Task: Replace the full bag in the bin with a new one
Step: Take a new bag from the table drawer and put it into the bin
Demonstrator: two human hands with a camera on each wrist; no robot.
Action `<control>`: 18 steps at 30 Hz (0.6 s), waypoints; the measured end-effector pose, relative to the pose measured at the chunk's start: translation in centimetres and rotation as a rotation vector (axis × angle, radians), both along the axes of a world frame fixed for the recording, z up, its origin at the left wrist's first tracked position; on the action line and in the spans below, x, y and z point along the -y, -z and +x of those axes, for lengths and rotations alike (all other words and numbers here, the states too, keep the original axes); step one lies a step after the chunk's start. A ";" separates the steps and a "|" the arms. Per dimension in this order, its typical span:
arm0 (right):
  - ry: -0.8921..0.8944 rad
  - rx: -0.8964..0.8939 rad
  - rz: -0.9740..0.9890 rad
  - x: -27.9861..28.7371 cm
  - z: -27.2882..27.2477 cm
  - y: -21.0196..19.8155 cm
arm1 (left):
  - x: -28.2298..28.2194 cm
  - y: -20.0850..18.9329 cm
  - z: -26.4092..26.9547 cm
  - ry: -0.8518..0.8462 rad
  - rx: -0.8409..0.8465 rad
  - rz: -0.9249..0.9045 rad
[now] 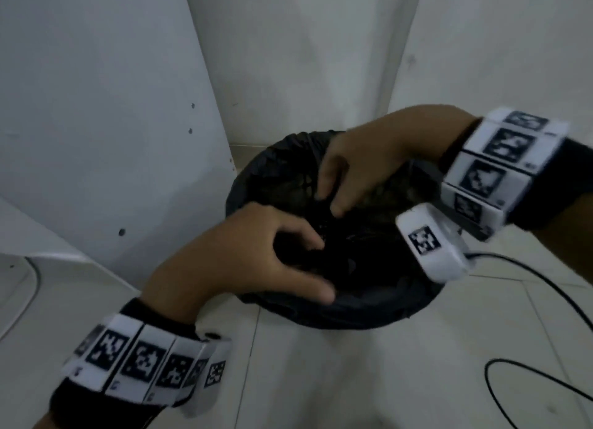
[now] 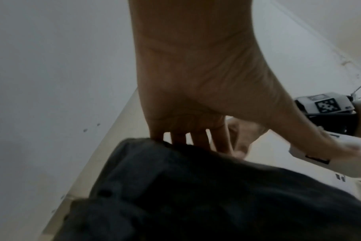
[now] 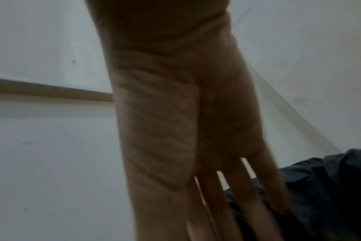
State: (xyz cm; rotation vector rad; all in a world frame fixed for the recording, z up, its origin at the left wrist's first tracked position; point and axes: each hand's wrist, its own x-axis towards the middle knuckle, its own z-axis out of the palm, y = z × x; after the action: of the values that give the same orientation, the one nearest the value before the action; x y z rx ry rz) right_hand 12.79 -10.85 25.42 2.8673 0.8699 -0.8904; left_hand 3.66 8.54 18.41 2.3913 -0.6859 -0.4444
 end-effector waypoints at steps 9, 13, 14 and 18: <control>-0.078 -0.063 0.109 3.8 -9.2 6.6 | -0.4 5.0 0.3 0.001 0.522 0.197; -0.062 0.467 0.510 6.1 -10.9 9.3 | 0.1 7.1 -1.3 -0.190 0.679 0.068; 0.037 0.636 0.701 6.5 -12.1 10.1 | 0.9 7.5 -2.6 -0.280 0.662 -0.065; 0.993 0.670 1.334 7.6 -15.8 14.1 | 3.7 10.3 -5.6 -0.956 0.096 -0.946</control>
State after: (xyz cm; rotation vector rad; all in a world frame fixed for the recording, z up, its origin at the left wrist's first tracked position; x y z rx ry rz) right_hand -2.99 -18.41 11.31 4.1391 -0.3182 1.3174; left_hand -1.97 4.82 8.12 1.5497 0.2460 0.3487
